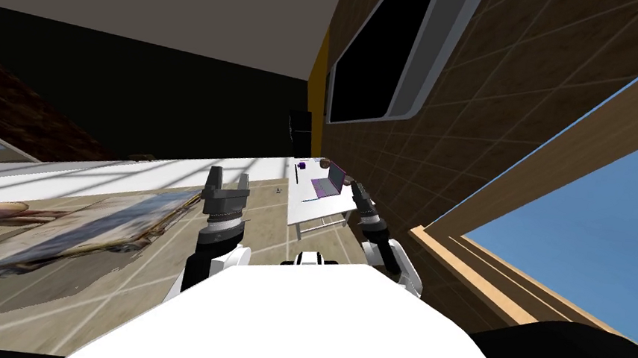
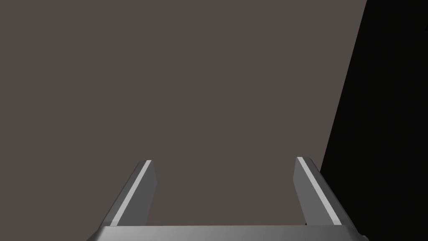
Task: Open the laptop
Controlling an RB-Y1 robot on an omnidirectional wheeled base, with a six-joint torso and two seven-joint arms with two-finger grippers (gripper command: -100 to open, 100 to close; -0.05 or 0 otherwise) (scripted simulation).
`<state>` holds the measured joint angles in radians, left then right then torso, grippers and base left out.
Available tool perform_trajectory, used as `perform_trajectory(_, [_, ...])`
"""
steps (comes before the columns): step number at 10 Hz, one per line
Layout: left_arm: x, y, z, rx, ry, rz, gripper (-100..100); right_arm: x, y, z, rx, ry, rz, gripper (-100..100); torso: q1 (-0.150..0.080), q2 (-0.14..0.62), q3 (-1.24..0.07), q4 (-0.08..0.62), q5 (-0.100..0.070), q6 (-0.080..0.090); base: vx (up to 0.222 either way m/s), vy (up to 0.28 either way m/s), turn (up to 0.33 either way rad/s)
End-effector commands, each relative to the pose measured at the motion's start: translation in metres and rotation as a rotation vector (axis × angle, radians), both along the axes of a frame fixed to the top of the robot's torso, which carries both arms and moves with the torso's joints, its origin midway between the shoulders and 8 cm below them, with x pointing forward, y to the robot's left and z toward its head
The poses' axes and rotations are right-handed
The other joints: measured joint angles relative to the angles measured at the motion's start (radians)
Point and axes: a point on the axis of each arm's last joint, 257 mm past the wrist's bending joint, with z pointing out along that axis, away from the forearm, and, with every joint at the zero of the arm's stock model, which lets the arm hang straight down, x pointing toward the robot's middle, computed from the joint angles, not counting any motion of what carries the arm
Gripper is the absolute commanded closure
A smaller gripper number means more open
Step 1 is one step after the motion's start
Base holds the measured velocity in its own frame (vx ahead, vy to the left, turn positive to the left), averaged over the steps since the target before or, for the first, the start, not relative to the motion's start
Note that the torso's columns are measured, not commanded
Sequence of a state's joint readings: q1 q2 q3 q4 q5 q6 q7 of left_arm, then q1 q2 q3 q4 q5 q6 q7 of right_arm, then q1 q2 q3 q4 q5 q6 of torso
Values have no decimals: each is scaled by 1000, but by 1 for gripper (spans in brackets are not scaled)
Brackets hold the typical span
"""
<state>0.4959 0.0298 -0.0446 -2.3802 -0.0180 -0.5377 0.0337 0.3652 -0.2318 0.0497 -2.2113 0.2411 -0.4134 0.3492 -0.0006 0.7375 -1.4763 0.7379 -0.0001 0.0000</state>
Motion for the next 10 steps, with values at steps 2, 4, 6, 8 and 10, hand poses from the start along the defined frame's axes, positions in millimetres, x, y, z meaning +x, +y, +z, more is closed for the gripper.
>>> perform_trajectory(2, [0,0,0,0,0,0,0,28,11,-28,-182,52,-69,-100,1,0,0,0,0,0,45,-26,83])
perform_trajectory(4, [0,0,0,0,0,0,0,37,13,-36,-245,63,-94,-100,1,2,1,0,0,0,22,-15,22])
perform_trajectory(6, [0,0,0,0,0,0,0,54,15,-54,-357,89,-134,-100,1,1,0,0,0,0,37,-24,83])
perform_trajectory(8, [0,0,0,0,0,0,0,62,15,-63,-427,97,-161,-100,0,0,0,0,0,0,33,-25,54])
perform_trajectory(10, [0,0,0,0,0,0,0,80,13,-81,-551,121,-205,-100,1,1,1,0,0,0,31,-22,68])
